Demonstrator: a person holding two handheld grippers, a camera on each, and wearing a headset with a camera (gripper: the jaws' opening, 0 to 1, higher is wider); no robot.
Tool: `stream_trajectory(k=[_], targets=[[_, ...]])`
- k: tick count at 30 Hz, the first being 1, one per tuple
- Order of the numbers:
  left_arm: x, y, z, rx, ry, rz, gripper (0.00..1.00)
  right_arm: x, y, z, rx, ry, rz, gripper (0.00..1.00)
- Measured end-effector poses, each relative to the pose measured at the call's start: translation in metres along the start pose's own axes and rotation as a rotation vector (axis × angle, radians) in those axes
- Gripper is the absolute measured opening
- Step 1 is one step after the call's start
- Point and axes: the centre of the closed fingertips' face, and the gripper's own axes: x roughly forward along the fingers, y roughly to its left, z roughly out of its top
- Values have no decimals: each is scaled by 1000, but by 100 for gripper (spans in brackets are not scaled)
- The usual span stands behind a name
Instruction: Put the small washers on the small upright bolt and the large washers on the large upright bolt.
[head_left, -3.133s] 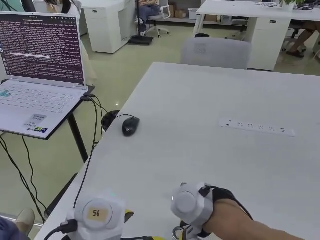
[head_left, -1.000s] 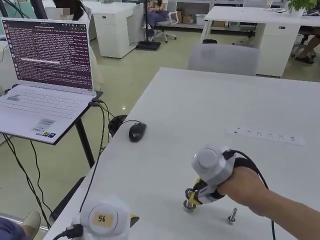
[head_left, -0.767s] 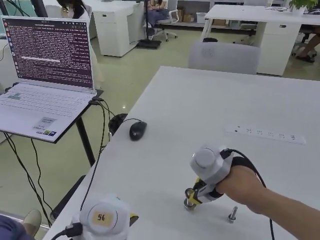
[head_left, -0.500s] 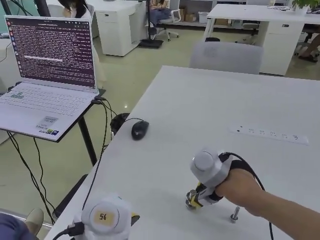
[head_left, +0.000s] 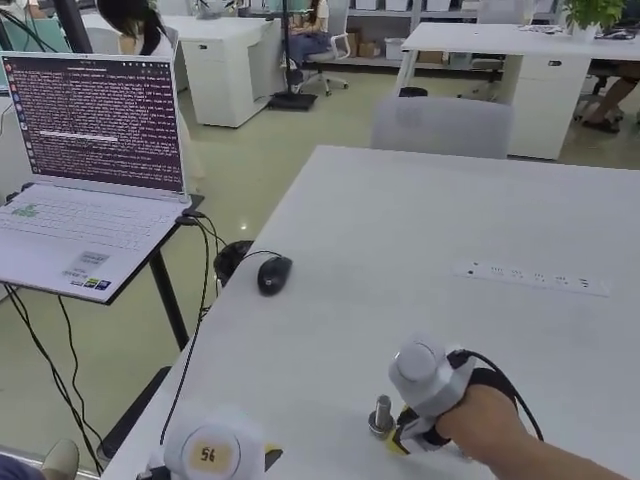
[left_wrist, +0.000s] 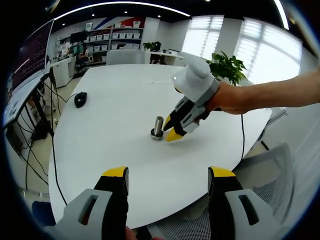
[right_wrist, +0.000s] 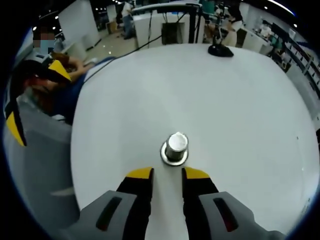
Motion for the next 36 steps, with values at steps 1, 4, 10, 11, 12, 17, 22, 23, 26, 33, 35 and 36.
stream_trajectory(k=[1, 4, 10, 11, 12, 17, 22, 23, 26, 33, 35, 36], targets=[[0, 0, 0, 1, 0, 0, 64, 0, 2, -2, 9, -3, 2, 24], [2, 1, 4, 7, -3, -5, 64, -3, 8, -11, 41, -21, -1, 25], [7, 1, 4, 12, 0, -16, 64, -10, 27, -25, 63, -69, -2, 26], [9, 0, 4, 13, 3, -19, 64, -12, 31, -28, 70, -81, 2, 27], [10, -1, 3, 14, 6, -23, 64, -13, 34, -31, 75, -92, 2, 28], [16, -6, 1, 23, 20, -41, 64, -22, 53, -49, 86, -141, 7, 29], [19, -9, 0, 35, 32, -54, 64, -35, 66, -79, 195, -188, 7, 30], [20, -9, 0, 39, 34, -56, 64, -37, 66, -82, 188, -198, 13, 30], [22, -10, -1, 41, 39, -62, 64, -47, 62, -96, 234, -215, -18, 30], [25, -14, 1, 54, 45, -73, 64, -74, 39, -119, 328, -291, -113, 37], [26, -14, 1, 56, 45, -74, 64, -82, 34, -125, 351, -308, -133, 39], [26, -14, 2, 60, 46, -74, 64, -85, 33, -127, 361, -316, -140, 40]])
